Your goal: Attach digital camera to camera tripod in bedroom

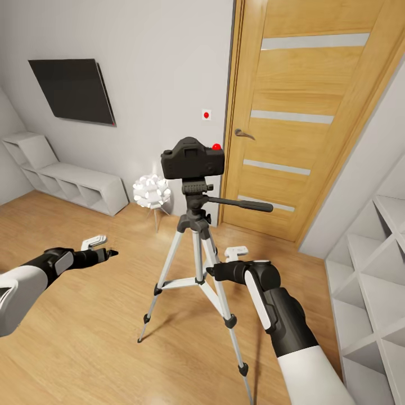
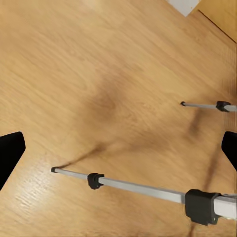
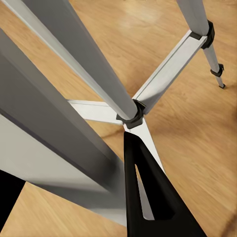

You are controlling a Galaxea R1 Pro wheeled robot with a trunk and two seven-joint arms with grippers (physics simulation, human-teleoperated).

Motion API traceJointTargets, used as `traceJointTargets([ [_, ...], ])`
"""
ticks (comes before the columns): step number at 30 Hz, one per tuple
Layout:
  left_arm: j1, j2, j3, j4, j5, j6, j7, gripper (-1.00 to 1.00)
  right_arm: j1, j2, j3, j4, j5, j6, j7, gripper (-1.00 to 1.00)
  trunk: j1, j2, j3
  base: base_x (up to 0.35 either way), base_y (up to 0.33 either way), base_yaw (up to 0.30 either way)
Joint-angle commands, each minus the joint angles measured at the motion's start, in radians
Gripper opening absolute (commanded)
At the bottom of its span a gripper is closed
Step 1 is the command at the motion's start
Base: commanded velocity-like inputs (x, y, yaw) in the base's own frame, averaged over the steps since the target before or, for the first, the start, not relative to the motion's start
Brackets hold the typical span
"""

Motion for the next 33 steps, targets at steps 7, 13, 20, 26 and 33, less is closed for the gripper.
traceJointTargets([
  [7, 0.018, 0.001, 0.001, 0.0, 0.02, 0.048, -0.001, 1.0, -0.001, 0.0, 0.0, -0.001, 0.0, 0.004, -0.002, -1.0, 0.001, -0.002, -0.002, 0.0, 0.0, 0.0],
  [13, 0.018, 0.0, 0.001, 0.0, 0.022, 0.081, 0.0, 1.0, -0.001, 0.0, 0.0, -0.001, 0.0, 0.004, -0.002, -1.0, 0.001, -0.002, -0.002, 0.0, 0.0, 0.0],
  [20, 0.018, 0.0, 0.0, 0.001, 0.023, 0.121, 0.0, 1.0, -0.001, 0.0, 0.0, 0.0, 0.0, 0.004, -0.003, -1.0, 0.001, -0.002, -0.002, 0.0, 0.0, 0.0],
  [26, 0.02, 0.001, 0.0, 0.001, 0.023, 0.148, 0.003, 1.0, -0.001, -0.001, 0.001, 0.0, 0.0, 0.004, -0.002, -1.0, 0.001, -0.002, -0.002, 0.0, 0.0, 0.0],
  [33, 0.041, 0.001, 0.0, 0.001, 0.023, 0.145, 0.017, 1.0, -0.001, -0.001, 0.001, 0.0, 0.0, 0.005, -0.002, -1.0, 0.001, -0.002, -0.002, 0.0, 0.0, 0.0],
])
